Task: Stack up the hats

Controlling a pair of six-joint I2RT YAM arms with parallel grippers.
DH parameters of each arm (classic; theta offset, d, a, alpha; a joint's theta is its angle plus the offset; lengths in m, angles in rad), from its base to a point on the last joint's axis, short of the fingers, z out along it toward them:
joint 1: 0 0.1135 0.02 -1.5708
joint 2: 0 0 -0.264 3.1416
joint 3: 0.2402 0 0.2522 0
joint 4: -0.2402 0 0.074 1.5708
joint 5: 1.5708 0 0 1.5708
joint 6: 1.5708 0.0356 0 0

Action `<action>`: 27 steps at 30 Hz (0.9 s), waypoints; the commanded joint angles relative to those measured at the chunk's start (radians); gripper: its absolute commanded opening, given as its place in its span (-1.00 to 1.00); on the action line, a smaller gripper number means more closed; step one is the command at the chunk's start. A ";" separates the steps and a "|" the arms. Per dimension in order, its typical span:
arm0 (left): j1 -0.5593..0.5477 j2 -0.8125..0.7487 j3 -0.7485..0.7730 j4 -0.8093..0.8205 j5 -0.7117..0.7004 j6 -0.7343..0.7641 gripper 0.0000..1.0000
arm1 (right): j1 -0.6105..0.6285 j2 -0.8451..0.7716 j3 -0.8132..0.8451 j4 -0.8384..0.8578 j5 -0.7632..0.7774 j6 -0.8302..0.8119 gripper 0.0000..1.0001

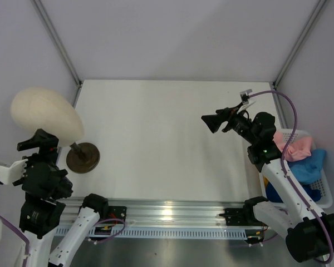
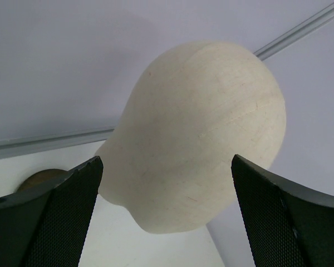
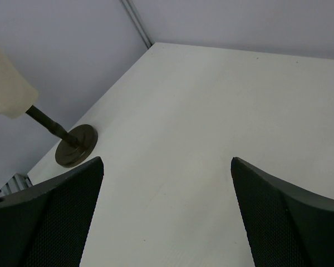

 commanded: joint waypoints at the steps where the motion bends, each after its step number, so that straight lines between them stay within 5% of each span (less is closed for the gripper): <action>1: 0.012 -0.017 -0.036 0.178 -0.055 0.161 0.99 | 0.021 0.014 0.055 0.040 -0.020 0.017 0.99; 4: 0.108 0.067 0.058 0.100 0.022 0.100 0.99 | 0.033 0.052 0.096 0.017 -0.033 0.017 0.99; 12: 0.649 0.276 0.269 -0.066 0.671 -0.033 0.99 | 0.055 0.126 0.158 0.011 -0.044 -0.001 0.99; 27: 0.929 0.192 0.058 -0.020 0.773 -0.072 0.99 | 0.064 0.224 0.237 0.029 -0.078 -0.046 0.99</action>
